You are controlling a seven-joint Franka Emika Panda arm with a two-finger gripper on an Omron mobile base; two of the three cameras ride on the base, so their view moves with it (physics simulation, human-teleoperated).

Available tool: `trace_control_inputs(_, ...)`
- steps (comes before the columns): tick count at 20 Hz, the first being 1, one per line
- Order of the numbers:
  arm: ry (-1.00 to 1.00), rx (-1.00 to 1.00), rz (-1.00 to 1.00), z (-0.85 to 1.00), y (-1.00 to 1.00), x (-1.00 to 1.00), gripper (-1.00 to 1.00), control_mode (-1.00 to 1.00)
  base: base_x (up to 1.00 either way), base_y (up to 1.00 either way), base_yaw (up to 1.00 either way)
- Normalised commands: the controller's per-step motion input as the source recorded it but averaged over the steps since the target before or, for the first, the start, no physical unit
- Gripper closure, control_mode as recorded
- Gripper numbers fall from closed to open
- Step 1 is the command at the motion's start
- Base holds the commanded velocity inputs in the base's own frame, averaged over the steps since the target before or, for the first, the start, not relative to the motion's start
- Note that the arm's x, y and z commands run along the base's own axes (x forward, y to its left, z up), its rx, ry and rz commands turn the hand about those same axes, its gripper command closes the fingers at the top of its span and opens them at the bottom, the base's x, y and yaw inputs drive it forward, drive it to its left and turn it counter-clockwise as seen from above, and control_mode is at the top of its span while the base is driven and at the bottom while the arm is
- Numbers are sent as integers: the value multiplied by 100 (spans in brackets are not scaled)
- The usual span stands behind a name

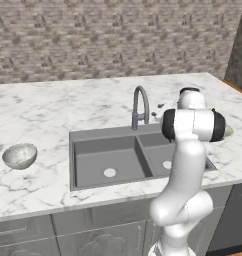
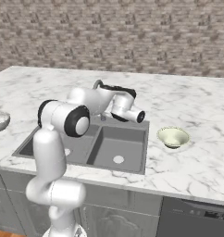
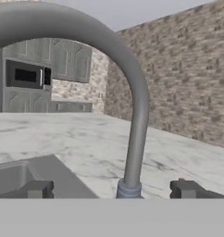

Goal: Rinse each bowl for a few seconds and place them down in the sink or on the counter.

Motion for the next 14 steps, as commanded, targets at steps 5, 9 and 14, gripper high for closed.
trace_control_inputs(5,0,0,1,-9,8,43,-100,-100,0,0,0)
trace_control_inputs(9,0,0,0,-13,12,46,-100,-100,0,0,0)
trace_control_inputs(14,0,0,0,-24,6,23,-100,-100,0,0,0)
